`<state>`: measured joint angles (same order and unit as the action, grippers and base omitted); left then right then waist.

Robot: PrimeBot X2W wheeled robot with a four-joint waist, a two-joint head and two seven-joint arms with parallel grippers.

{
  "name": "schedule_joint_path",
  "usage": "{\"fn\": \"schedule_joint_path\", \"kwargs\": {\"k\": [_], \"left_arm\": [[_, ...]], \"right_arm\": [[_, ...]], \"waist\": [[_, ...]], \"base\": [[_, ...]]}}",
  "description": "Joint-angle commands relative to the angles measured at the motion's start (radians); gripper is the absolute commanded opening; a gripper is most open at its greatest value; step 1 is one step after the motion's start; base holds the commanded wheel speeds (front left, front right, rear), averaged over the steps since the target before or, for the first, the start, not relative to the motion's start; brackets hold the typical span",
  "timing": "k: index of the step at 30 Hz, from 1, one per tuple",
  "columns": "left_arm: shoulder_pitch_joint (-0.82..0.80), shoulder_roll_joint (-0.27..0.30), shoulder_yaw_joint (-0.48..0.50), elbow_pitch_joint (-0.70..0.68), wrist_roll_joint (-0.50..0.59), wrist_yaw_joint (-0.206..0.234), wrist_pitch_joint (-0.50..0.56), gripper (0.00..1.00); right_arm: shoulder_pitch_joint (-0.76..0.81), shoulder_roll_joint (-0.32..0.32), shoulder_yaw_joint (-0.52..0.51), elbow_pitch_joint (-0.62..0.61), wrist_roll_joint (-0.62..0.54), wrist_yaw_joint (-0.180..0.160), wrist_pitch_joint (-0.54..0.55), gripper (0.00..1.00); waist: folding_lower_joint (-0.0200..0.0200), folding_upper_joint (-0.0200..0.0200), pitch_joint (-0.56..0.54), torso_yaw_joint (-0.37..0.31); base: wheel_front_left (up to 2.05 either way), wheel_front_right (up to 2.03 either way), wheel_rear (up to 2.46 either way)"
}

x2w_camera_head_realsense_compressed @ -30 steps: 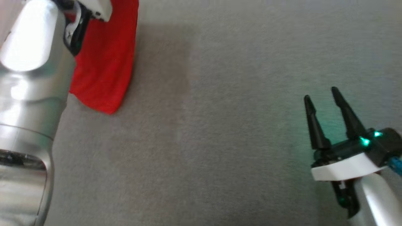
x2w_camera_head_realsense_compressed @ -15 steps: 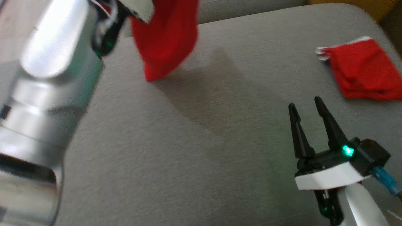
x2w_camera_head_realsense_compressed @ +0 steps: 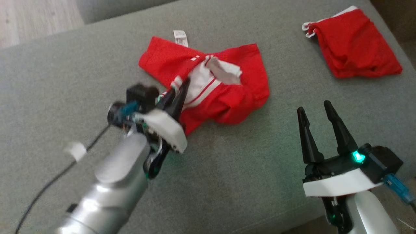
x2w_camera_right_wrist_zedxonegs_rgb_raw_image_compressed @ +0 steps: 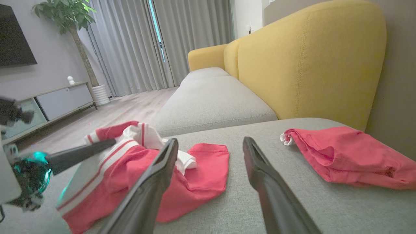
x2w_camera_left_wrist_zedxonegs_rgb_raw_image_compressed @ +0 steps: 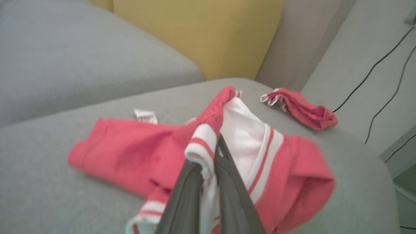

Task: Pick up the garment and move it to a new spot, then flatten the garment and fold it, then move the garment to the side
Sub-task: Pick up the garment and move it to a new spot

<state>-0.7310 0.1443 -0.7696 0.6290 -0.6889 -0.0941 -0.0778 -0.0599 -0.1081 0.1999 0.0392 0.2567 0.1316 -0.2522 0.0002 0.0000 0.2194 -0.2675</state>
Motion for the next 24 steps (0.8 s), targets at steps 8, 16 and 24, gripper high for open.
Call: {"fn": "schedule_joint_path", "kwargs": {"k": [8, 16, 24], "left_arm": [[0.006, -0.046, 0.029, 0.080, 0.021, 0.023, -0.161, 1.00], [0.137, -0.043, 0.128, -0.045, 0.080, 0.082, -0.183, 1.00], [0.444, 0.006, 0.298, -0.323, 0.172, 0.162, -0.184, 1.00]], "right_arm": [[-0.021, -0.006, 0.001, 0.004, -0.008, -0.001, -0.009, 1.00], [0.038, -0.007, -0.022, 0.051, -0.012, -0.001, -0.009, 1.00], [0.107, 0.019, -0.081, 0.068, -0.007, -0.001, -0.009, 1.00]], "waist": [[-0.0002, 0.0000, -0.002, 0.067], [-0.0002, 0.0000, -0.162, 0.185], [-0.0002, 0.0000, -0.267, 0.282]], "base": [[0.00, 0.00, 0.00], [0.00, 0.00, 0.00], [0.00, 0.00, 0.00]]}}
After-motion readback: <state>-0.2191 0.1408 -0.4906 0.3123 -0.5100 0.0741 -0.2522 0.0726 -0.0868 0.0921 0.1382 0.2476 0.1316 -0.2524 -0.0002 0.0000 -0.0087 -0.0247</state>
